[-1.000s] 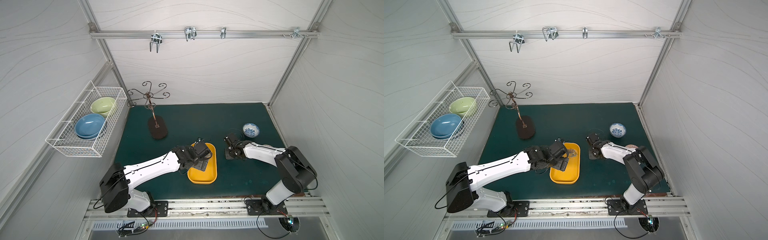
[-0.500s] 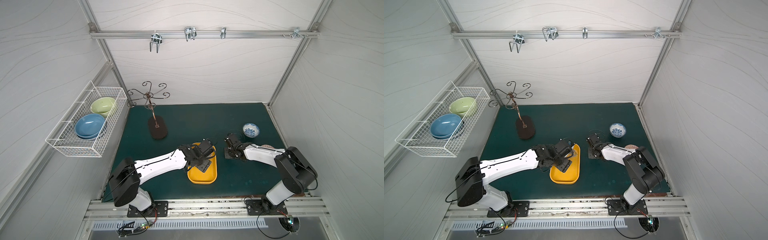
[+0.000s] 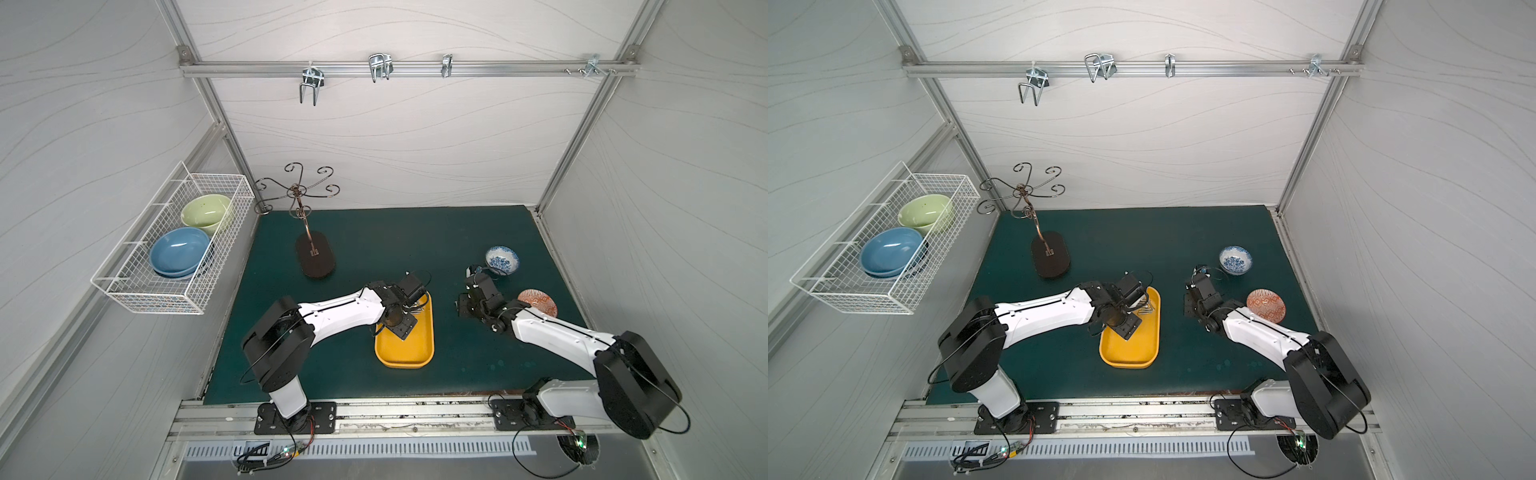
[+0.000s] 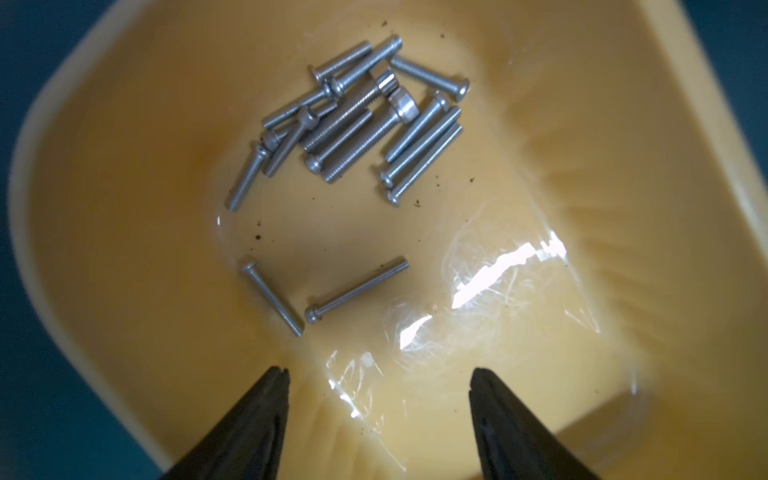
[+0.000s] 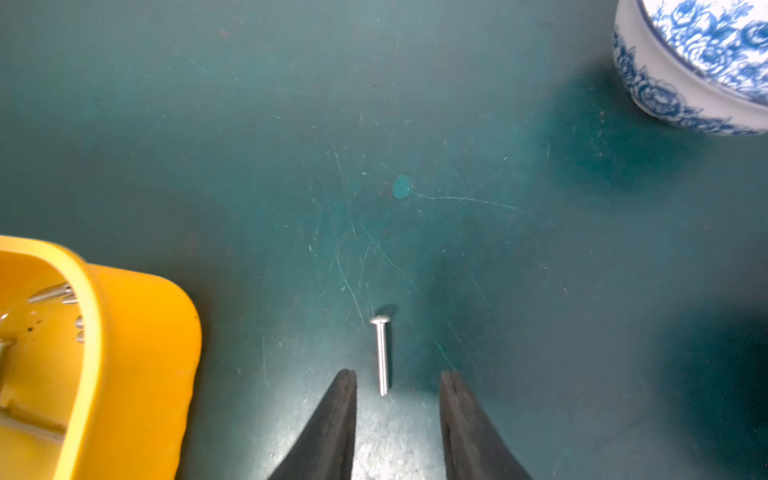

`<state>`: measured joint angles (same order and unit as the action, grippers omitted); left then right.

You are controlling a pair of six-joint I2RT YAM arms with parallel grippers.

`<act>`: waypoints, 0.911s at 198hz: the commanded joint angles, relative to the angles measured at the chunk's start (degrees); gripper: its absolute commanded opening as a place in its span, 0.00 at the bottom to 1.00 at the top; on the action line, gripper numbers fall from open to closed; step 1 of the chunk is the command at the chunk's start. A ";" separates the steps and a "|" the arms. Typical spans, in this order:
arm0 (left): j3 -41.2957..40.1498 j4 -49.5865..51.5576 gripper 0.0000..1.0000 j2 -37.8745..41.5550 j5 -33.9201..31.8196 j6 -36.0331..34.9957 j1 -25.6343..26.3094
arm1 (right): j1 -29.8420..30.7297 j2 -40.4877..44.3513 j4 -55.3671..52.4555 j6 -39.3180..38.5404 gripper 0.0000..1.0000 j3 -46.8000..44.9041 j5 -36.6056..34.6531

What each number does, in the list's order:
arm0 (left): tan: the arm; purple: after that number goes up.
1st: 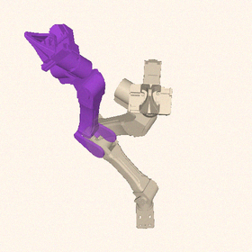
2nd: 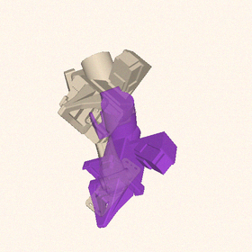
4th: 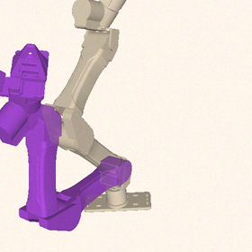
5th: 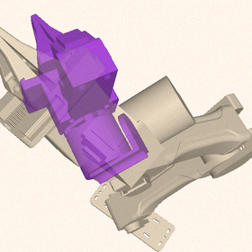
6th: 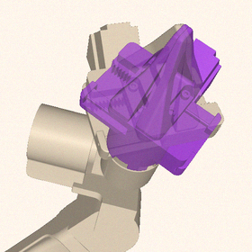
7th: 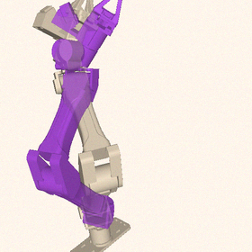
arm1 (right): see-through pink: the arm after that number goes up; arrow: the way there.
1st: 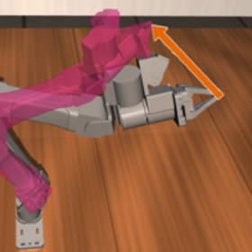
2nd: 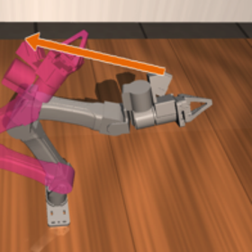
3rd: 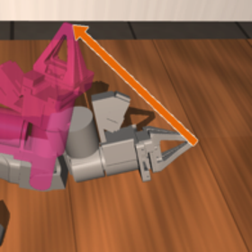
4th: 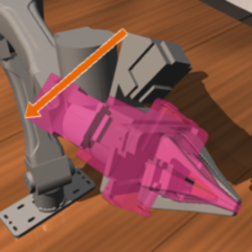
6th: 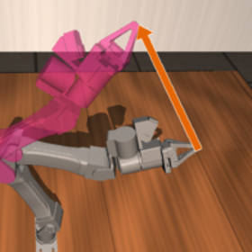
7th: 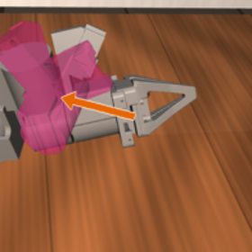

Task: Take out the screws from the storage box
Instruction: Pick up the screw from the storage box.

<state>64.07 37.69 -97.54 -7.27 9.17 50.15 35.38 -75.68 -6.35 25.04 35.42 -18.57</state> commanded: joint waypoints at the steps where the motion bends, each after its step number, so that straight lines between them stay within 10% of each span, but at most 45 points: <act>1: 2.28 0.44 0.71 -0.72 -0.95 -1.25 -0.92 | 0.09 -2.13 1.15 -0.67 0.37 1.02 0.17; 180: 7.20 1.82 0.57 -10.15 0.68 -2.35 -1.71 | -1.06 -5.85 3.02 -1.74 0.37 1.97 3.77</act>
<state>68.88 38.22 -106.67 -6.79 7.07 48.95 34.83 -80.34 -4.21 23.94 36.25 -15.94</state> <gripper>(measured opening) 0.572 0.370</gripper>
